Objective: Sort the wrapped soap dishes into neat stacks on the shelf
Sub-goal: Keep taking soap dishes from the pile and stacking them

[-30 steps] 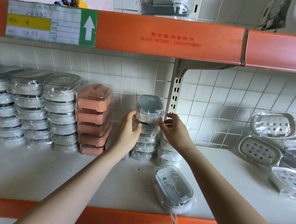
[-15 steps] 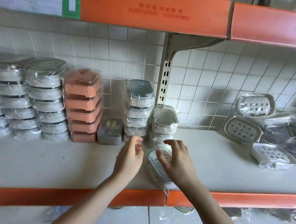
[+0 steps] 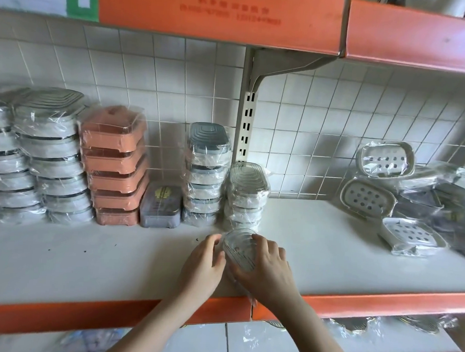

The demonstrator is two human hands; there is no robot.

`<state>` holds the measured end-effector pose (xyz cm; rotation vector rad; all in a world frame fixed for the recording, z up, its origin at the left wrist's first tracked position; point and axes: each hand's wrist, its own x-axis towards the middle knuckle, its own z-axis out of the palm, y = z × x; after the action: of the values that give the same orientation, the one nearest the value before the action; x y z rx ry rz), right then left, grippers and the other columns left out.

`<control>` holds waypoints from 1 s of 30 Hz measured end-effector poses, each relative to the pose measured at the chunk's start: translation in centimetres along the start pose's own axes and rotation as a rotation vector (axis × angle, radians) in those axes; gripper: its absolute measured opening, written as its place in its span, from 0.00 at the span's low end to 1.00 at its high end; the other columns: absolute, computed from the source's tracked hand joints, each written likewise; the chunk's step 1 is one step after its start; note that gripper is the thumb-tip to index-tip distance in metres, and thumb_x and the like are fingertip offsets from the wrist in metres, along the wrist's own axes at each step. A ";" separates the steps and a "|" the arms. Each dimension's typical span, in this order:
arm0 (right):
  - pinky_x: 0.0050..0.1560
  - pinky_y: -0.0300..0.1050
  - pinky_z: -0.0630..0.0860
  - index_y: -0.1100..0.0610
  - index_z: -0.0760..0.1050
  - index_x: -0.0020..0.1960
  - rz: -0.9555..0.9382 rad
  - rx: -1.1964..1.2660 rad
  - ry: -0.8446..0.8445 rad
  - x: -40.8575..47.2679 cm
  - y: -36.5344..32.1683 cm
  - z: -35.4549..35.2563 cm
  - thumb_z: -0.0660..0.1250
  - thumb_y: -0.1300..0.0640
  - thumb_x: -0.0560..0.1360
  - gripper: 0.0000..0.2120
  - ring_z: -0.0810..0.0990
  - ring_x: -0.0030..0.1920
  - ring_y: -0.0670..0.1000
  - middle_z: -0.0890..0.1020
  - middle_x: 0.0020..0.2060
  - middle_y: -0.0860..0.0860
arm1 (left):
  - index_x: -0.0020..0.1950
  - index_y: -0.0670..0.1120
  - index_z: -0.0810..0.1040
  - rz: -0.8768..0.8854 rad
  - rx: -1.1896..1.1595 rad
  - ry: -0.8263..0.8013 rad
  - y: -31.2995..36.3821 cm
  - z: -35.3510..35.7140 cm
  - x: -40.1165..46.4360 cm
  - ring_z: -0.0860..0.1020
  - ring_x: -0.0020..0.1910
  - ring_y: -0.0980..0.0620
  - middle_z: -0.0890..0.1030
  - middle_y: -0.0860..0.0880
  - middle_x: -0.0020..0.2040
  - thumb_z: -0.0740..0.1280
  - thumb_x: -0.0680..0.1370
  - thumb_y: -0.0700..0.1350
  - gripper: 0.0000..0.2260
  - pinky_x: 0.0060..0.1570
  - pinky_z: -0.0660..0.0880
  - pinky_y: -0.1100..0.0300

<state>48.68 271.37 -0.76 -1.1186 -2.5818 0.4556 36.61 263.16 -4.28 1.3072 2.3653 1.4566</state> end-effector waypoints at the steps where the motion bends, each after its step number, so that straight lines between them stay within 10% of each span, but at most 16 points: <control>1: 0.61 0.48 0.69 0.49 0.60 0.71 0.002 -0.003 0.013 0.0 0.0 0.1 0.45 0.25 0.58 0.48 0.68 0.64 0.55 0.71 0.63 0.51 | 0.64 0.45 0.73 -0.002 0.009 -0.010 0.0 0.0 -0.1 0.76 0.58 0.49 0.78 0.49 0.60 0.64 0.77 0.39 0.15 0.57 0.72 0.55; 18: 0.59 0.46 0.71 0.46 0.65 0.66 -0.012 0.266 0.059 -0.6 -0.3 -2.7 0.56 0.23 0.58 0.43 0.70 0.61 0.50 0.73 0.59 0.46 | 0.50 0.51 0.74 -0.169 -0.382 -0.025 0.2 -2.0 1.7 0.77 0.53 0.52 0.79 0.54 0.48 0.61 0.79 0.40 0.06 0.56 0.71 0.60; 23: 0.61 0.39 0.69 0.44 0.65 0.66 -0.202 0.350 -0.053 -0.5 -0.9 -4.9 0.62 0.26 0.60 0.40 0.69 0.61 0.43 0.70 0.56 0.36 | 0.49 0.51 0.78 -0.339 -0.548 -0.108 3.1 -5.7 3.0 0.80 0.41 0.57 0.81 0.50 0.45 0.58 0.81 0.51 0.11 0.36 0.75 0.64; 30: 0.62 0.39 0.69 0.42 0.64 0.68 -0.473 0.229 -0.094 0.8 -1.6 -7.6 0.65 0.33 0.63 0.35 0.67 0.62 0.41 0.69 0.62 0.36 | 0.55 0.51 0.80 -0.312 -0.529 -0.307 4.5 -9.1 4.5 0.78 0.55 0.55 0.82 0.53 0.52 0.68 0.71 0.61 0.19 0.51 0.73 0.60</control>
<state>50.02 272.21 6.87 -0.3997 -2.6687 0.6737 32.32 260.73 5.70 0.9007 1.7285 1.5067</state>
